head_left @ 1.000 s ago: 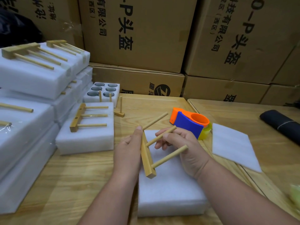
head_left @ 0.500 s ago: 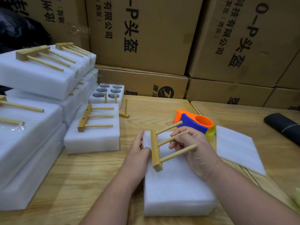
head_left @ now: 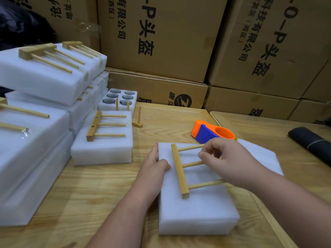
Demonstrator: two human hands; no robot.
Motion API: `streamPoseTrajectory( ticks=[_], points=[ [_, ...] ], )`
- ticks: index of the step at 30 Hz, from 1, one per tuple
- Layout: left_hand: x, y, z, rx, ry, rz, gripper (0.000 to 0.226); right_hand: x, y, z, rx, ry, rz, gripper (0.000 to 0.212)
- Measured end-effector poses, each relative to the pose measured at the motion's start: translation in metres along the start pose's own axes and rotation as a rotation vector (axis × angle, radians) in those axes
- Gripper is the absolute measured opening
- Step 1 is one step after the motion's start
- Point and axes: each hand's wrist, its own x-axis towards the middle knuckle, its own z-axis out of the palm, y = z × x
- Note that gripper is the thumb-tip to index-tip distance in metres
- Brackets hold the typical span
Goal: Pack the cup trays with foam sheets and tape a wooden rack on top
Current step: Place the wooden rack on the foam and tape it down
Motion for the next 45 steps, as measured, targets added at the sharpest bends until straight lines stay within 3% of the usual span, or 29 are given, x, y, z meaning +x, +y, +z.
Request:
streamPoseTrajectory(
  ticks=[2,5,8,11,14,16,18,22,24,27,32,38,45],
  points=[
    [0.0,0.001,0.0,-0.003,-0.003,-0.012,0.056,0.0,-0.009,0.006,-0.161,-0.095,-0.105,0.007],
    [0.002,-0.001,0.0,0.0,-0.004,-0.027,0.07,0.003,-0.017,0.014,-0.339,-0.192,-0.18,0.019],
    [0.005,-0.003,0.001,-0.006,-0.001,-0.039,0.074,0.001,-0.018,0.02,-0.252,-0.218,-0.123,0.015],
    [0.005,-0.004,0.002,-0.028,-0.018,-0.031,0.055,0.001,-0.013,0.024,-0.215,-0.195,-0.129,0.009],
    [0.007,-0.009,0.002,-0.083,0.006,-0.027,0.051,0.003,-0.01,0.023,-0.196,-0.212,-0.121,0.008],
    [0.009,-0.014,0.003,-0.158,-0.003,-0.035,0.059,0.007,-0.006,0.021,-0.118,-0.118,-0.091,0.019],
    [0.01,-0.018,0.004,-0.269,0.005,-0.063,0.067,0.015,0.0,0.017,0.014,0.083,-0.019,0.026],
    [0.012,-0.021,0.005,-0.343,-0.026,-0.068,0.058,0.051,0.023,0.005,0.031,0.316,0.155,0.021],
    [0.013,-0.022,0.003,-0.34,-0.03,-0.079,0.063,0.075,0.038,-0.003,-0.099,0.269,0.248,0.018],
    [0.013,-0.02,0.003,-0.308,-0.037,-0.095,0.07,0.103,0.065,-0.009,-0.284,0.072,0.402,0.044],
    [0.013,-0.02,0.003,-0.261,-0.01,-0.115,0.07,0.123,0.095,-0.002,-0.486,-0.121,0.434,0.034],
    [0.016,-0.021,0.002,-0.219,0.039,-0.142,0.066,0.124,0.114,0.019,-0.68,-0.077,0.34,0.038],
    [0.017,-0.022,0.0,-0.274,0.103,-0.119,0.067,0.109,0.126,0.023,-0.646,-0.006,0.23,0.037]
  ],
)
